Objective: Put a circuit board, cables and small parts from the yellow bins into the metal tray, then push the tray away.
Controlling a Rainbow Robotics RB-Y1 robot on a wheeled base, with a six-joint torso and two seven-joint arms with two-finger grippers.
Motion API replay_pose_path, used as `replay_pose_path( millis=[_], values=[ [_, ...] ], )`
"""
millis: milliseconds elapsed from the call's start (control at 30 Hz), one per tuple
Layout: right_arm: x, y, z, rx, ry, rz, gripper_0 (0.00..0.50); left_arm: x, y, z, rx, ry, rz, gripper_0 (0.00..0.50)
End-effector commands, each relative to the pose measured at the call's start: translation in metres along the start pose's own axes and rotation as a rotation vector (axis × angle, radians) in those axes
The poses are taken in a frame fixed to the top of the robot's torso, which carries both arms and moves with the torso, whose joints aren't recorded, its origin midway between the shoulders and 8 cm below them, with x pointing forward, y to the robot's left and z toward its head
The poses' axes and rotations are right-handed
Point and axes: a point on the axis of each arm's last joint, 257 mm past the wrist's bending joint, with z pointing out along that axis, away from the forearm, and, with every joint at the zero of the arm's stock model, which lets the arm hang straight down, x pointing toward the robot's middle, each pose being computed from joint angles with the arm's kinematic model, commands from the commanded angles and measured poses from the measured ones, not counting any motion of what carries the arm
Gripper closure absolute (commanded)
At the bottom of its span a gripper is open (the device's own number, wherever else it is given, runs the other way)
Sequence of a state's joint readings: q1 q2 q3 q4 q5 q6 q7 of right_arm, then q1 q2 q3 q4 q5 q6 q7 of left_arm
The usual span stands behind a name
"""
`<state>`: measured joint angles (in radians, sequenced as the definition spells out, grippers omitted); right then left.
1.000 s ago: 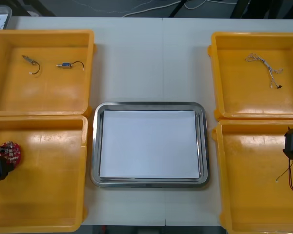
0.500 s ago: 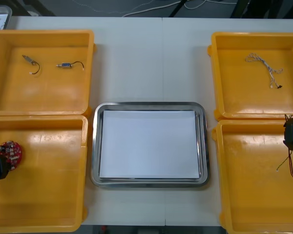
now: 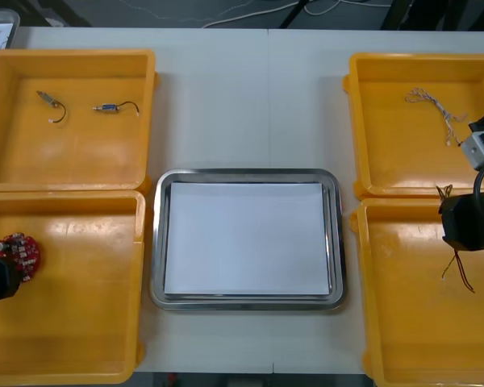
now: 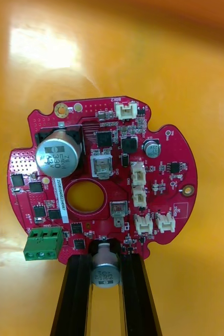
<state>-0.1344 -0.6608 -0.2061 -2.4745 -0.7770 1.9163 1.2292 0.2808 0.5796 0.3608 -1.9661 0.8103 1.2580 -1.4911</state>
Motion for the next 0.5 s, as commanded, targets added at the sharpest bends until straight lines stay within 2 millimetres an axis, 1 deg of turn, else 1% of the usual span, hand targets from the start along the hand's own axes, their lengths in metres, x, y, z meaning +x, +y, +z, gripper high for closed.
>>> replay_pose_path(
  millis=[33, 133, 300, 500],
  values=[
    [-0.005, 0.008, -0.009, 0.007, -0.011, -0.099, 0.500, 0.012, -0.020, 0.008, 0.051, 0.005, 0.058, 0.396],
    [-0.003, 0.012, -0.009, -0.005, -0.002, -0.106, 0.500, 0.019, -0.023, 0.009, 0.055, 0.012, 0.064, 0.396],
    [-0.002, 0.019, -0.009, -0.022, 0.004, -0.119, 0.500, 0.030, -0.029, 0.004, 0.072, 0.023, 0.068, 0.393],
    [-0.001, 0.028, -0.007, -0.041, 0.013, -0.122, 0.500, 0.053, -0.036, -0.007, 0.090, 0.049, 0.072, 0.393]
  ],
)
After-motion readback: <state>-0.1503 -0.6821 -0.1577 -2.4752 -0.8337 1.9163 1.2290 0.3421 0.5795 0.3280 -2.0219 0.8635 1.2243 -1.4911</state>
